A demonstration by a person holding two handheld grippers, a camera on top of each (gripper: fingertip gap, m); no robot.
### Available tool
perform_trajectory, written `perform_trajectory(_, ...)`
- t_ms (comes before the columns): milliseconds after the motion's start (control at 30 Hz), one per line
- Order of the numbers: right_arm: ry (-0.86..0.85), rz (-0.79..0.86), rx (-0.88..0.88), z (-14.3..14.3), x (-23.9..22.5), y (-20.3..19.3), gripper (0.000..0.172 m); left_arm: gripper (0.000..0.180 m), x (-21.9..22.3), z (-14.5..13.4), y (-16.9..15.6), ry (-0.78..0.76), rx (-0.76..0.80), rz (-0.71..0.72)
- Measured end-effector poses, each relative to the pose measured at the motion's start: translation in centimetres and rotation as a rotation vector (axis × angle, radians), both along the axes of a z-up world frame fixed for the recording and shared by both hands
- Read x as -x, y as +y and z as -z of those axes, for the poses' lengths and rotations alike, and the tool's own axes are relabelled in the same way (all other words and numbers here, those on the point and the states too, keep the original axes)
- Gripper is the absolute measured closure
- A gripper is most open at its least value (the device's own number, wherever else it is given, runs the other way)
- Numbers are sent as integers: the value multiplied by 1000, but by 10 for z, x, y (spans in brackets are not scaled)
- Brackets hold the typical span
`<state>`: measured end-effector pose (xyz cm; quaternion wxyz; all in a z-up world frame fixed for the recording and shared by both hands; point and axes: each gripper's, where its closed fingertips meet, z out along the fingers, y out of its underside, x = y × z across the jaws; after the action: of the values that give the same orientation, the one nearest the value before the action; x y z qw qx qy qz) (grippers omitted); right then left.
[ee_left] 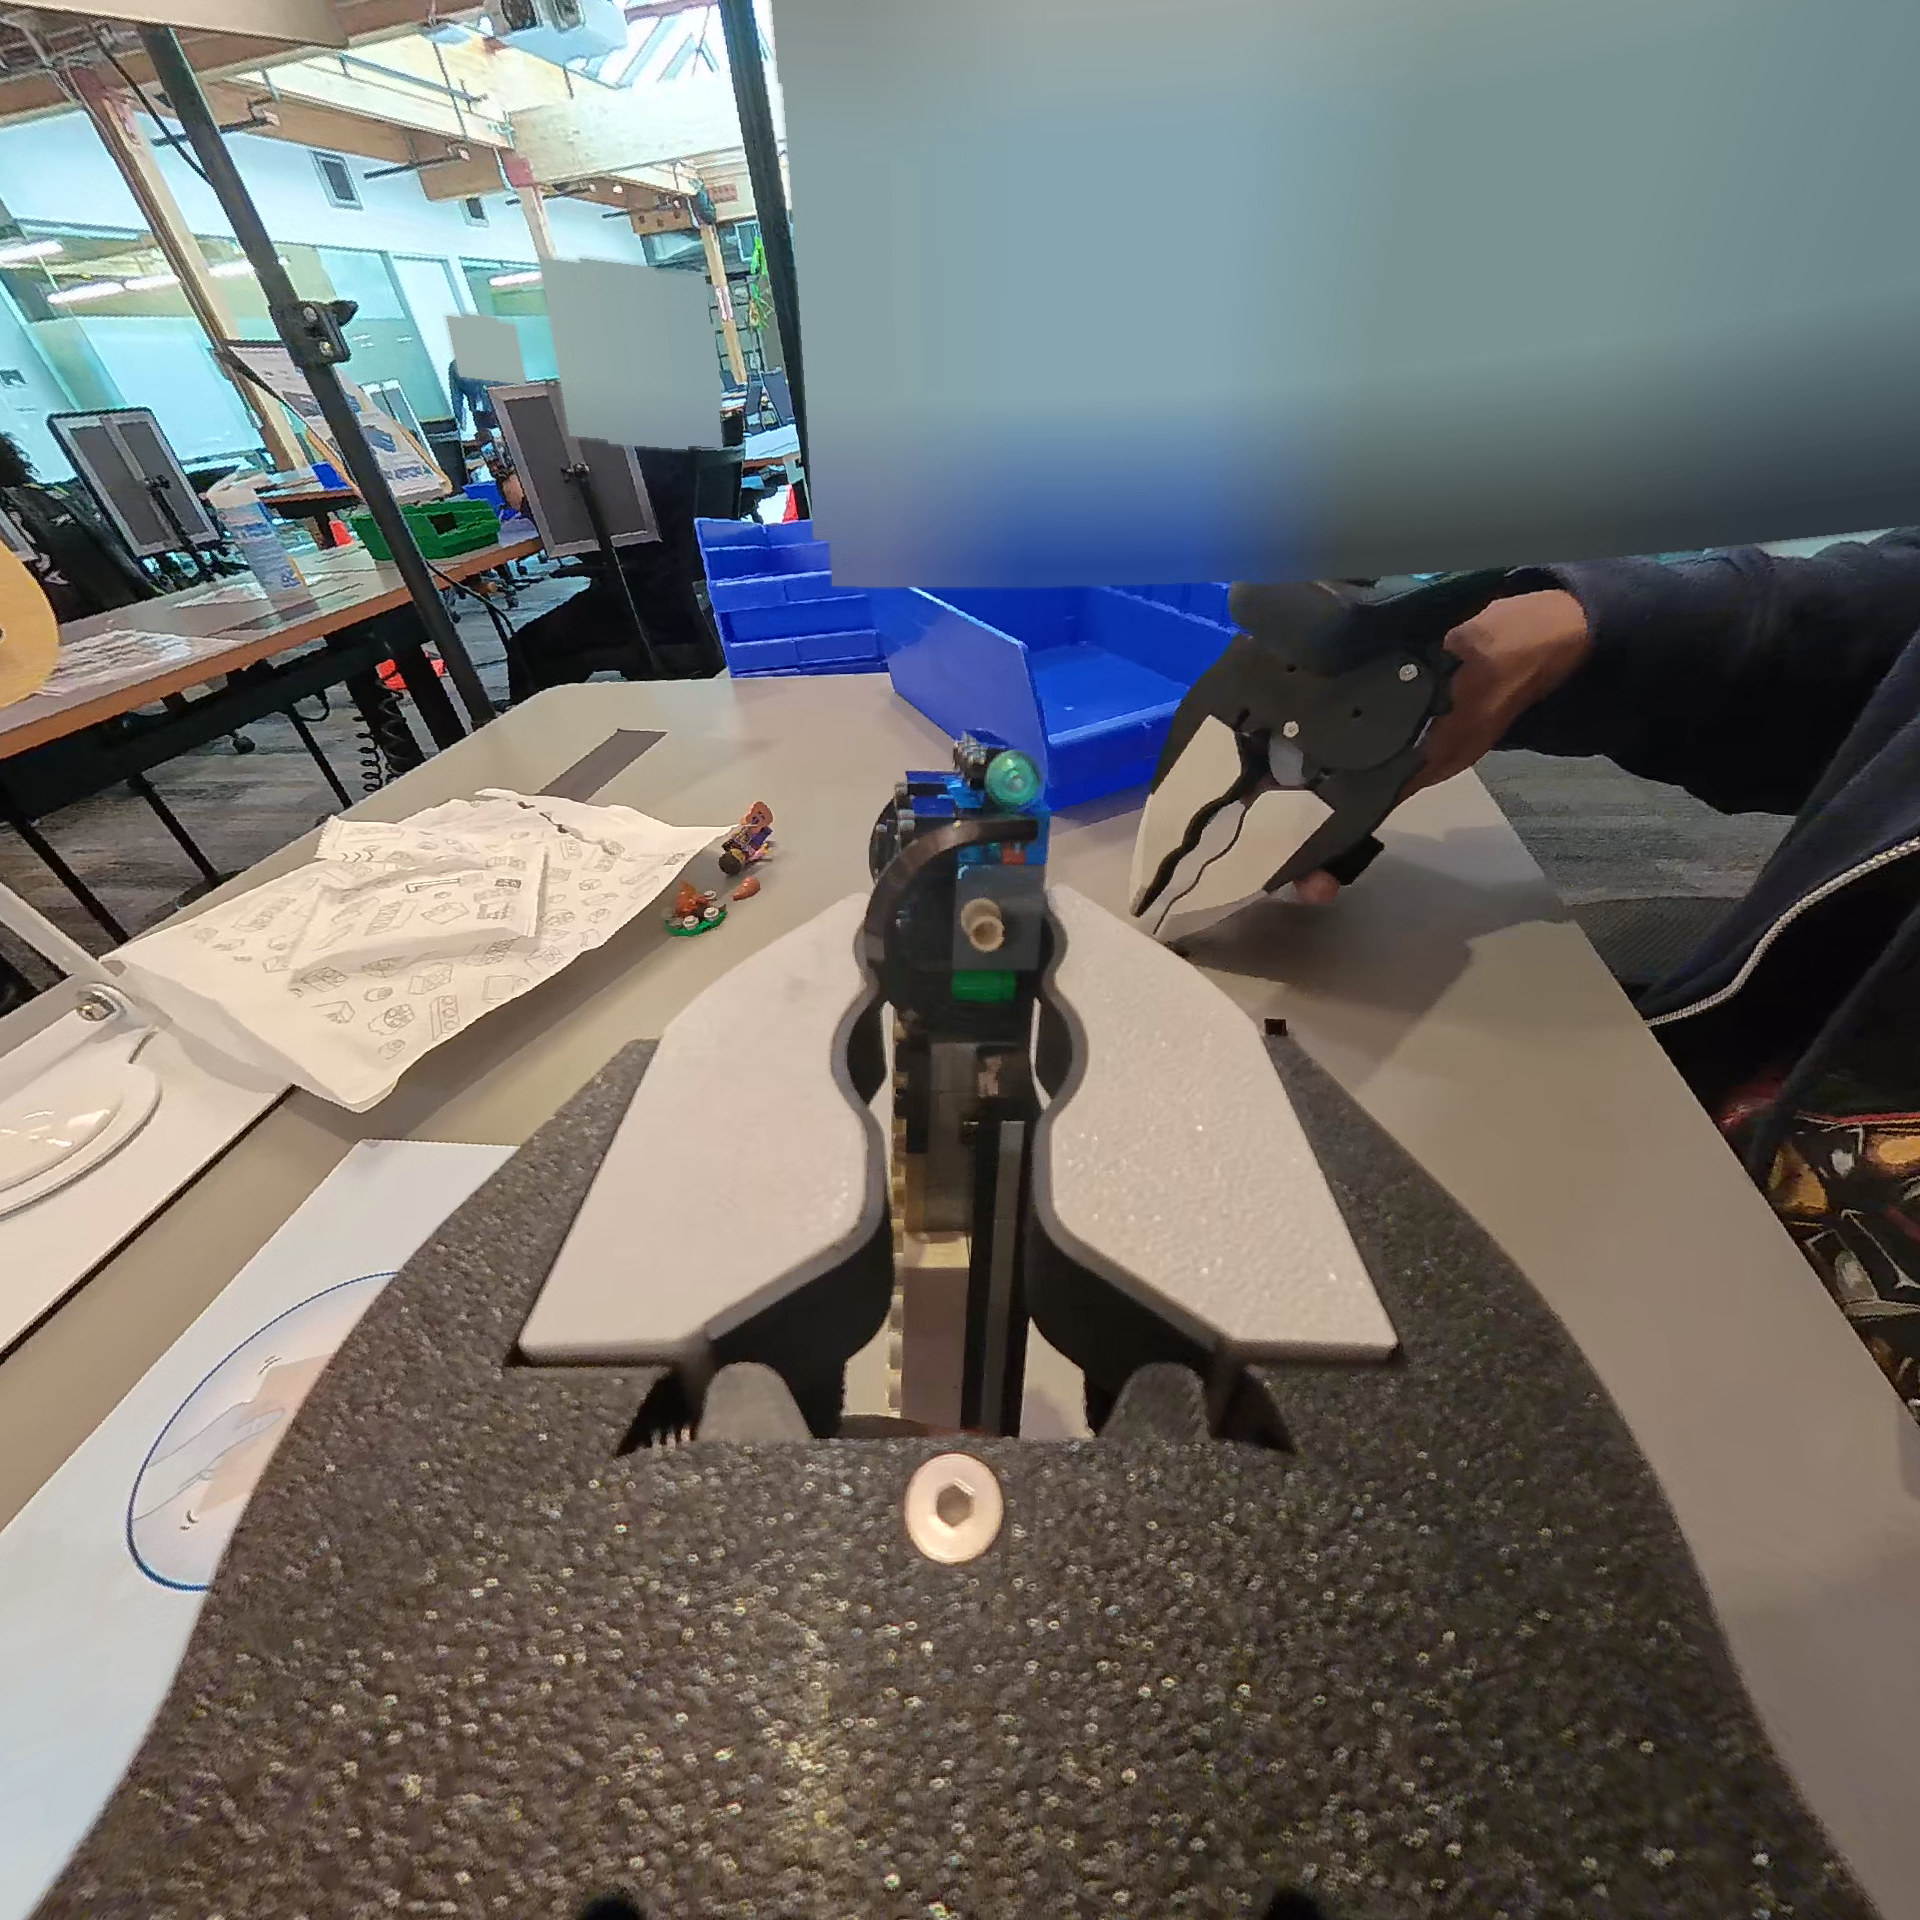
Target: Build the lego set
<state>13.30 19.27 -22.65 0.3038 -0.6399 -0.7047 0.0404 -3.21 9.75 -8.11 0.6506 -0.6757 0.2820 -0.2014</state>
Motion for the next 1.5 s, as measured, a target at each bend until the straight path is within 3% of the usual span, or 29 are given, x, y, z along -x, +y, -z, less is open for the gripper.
perform_trajectory(167,-19,79,26,-3,-11,1,165,155,-1,0,0,-2,2,1)
perform_trajectory(267,26,105,128,-6,-6,-9,169,155,-3,0,-1,-5,2,11)
perform_trajectory(467,29,121,318,-4,-1,-22,160,156,-6,0,-2,1,1,18)
perform_trajectory(1200,-143,76,292,7,0,-18,162,156,-6,3,-1,-2,10,21)
perform_trajectory(1500,-73,110,267,-5,-7,-14,156,155,-5,3,-1,1,11,20)
